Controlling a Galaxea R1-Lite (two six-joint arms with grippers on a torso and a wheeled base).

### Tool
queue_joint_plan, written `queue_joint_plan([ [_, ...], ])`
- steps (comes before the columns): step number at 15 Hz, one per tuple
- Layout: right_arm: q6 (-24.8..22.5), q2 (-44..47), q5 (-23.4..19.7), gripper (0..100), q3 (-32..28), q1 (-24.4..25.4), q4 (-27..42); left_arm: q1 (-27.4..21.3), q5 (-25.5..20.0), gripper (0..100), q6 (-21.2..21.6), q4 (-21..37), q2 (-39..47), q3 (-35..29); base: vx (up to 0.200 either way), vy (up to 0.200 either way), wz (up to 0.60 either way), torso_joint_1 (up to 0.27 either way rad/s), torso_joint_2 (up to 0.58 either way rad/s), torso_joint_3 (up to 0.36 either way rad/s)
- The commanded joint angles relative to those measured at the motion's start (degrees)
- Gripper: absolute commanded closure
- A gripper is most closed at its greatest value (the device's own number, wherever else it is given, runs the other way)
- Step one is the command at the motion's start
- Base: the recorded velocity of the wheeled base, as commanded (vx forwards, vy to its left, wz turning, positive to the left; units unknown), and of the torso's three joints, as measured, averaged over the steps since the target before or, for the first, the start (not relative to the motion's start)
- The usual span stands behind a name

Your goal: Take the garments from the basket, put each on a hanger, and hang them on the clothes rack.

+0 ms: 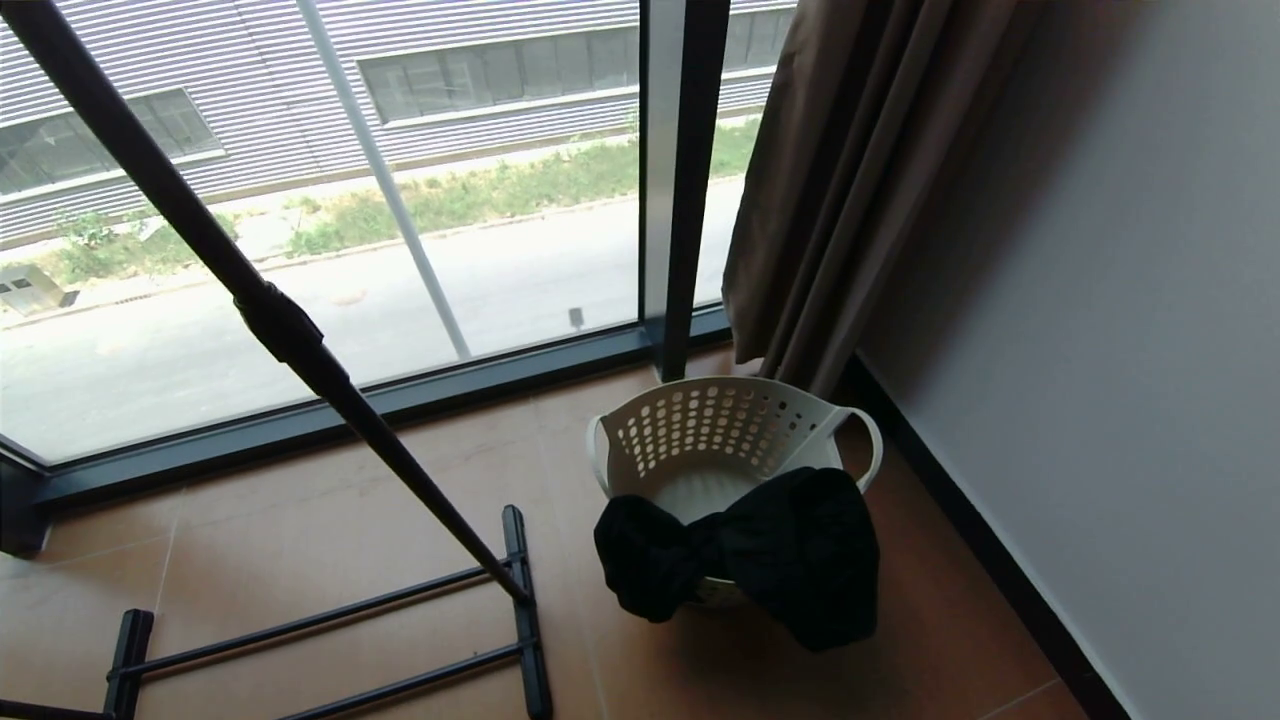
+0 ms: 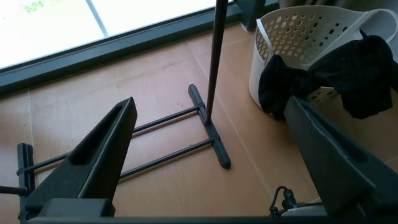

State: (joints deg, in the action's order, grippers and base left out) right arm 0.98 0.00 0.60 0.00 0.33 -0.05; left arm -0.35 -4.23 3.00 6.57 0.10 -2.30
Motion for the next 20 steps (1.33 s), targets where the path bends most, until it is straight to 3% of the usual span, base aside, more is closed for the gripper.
queue_joint_plan([
  [1, 0.0, 0.0, 0.0, 0, -0.1, 0.0, 0.0, 0.0, 0.0, 0, 0.0, 0.0, 0.0, 0.0, 0.0, 0.0, 0.0, -0.002, 0.01, -0.203],
  [13, -0.7, 0.1, -0.2, 0, -0.3, 0.0, 0.8, 0.0, 0.0, 0, 0.0, 0.0, 0.0, 0.0, 0.0, 0.0, 0.0, 0.004, 0.0, -0.184],
  [15, -1.8, 1.8, -2.3, 0, -0.4, 0.4, 0.7, 0.0, 0.1, 0, 0.0, -0.1, 0.0, 0.0, 0.0, 0.0, 0.0, 0.0, 0.0, 0.0],
  [17, -5.9, 12.0, -7.0, 0, -4.6, 3.2, 0.1, 0.0, 0.0, 0, 0.0, 0.0, 0.0, 0.0, 0.0, 0.0, 0.0, 0.0, 0.0, 0.0],
  [18, -6.3, 15.8, -7.2, 0, -6.2, 4.3, -0.1, 0.0, 0.0, 0, 0.0, 0.0, 0.0, 0.0, 0.0, 0.0, 0.0, 0.0, 0.0, 0.0],
  [20, -8.4, 31.4, -7.0, 0, -11.2, 11.6, -2.2, 0.0, 0.0, 0, 0.0, 0.0, 0.0, 0.0, 0.0, 0.0, 0.0, 0.0, 0.0, 0.0],
])
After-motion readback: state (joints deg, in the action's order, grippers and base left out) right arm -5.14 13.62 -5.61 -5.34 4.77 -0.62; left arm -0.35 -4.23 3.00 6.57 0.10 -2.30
